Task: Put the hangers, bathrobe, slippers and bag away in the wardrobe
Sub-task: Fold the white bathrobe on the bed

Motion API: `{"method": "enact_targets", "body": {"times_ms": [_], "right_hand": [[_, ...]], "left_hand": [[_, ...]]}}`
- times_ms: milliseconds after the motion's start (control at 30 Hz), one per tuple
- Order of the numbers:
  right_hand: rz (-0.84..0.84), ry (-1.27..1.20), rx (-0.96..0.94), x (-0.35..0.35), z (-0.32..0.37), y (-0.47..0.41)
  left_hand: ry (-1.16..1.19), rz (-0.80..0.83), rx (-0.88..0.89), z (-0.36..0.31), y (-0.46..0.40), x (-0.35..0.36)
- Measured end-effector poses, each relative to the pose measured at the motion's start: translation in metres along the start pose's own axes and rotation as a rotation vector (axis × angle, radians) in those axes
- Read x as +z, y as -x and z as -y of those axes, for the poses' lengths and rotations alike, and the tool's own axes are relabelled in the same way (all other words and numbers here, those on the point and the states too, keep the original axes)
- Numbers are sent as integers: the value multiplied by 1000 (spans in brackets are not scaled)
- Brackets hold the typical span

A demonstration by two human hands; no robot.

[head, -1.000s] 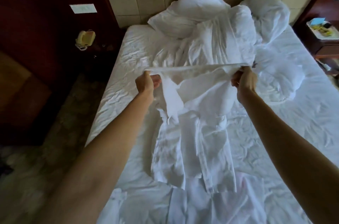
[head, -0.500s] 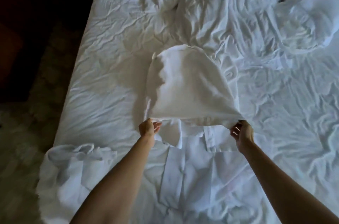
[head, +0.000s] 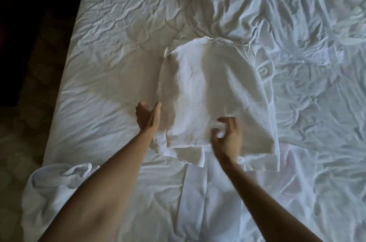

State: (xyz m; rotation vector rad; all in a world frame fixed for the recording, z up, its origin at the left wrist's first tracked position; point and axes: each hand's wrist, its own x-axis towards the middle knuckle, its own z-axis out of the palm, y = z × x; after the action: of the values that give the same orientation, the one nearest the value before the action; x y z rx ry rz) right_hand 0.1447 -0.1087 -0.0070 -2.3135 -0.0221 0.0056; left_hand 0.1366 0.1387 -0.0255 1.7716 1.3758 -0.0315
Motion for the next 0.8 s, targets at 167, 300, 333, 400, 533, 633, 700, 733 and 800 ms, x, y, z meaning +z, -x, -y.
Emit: {"method": "enact_targets", "body": {"times_ms": [167,300,333,400,533,633,700,733,800], "right_hand": [[481,318,168,128,84,2],[573,492,266,188,93,4],[560,530,263,197,91,4],[513,586,249,208,82,3],[403,620,176,208,58,0],[292,573,145,192,49,-8],[238,396,139,170,48,-18],[241,269,144,154,47,-23],[309,68,193,114,40,-33]], "left_hand": [[-146,243,-53,-65,-51,20],[-164,350,-23,-79,-80,38],[-152,363,-17,-81,-86,43],[-142,391,-16,-84,-95,51],[-130,397,24,-79,-103,56],[-74,403,50,-84,-97,53],[-48,400,89,-95,-86,52],[-34,394,111,-104,-76,52],[-7,372,170,-123,-52,60]]}}
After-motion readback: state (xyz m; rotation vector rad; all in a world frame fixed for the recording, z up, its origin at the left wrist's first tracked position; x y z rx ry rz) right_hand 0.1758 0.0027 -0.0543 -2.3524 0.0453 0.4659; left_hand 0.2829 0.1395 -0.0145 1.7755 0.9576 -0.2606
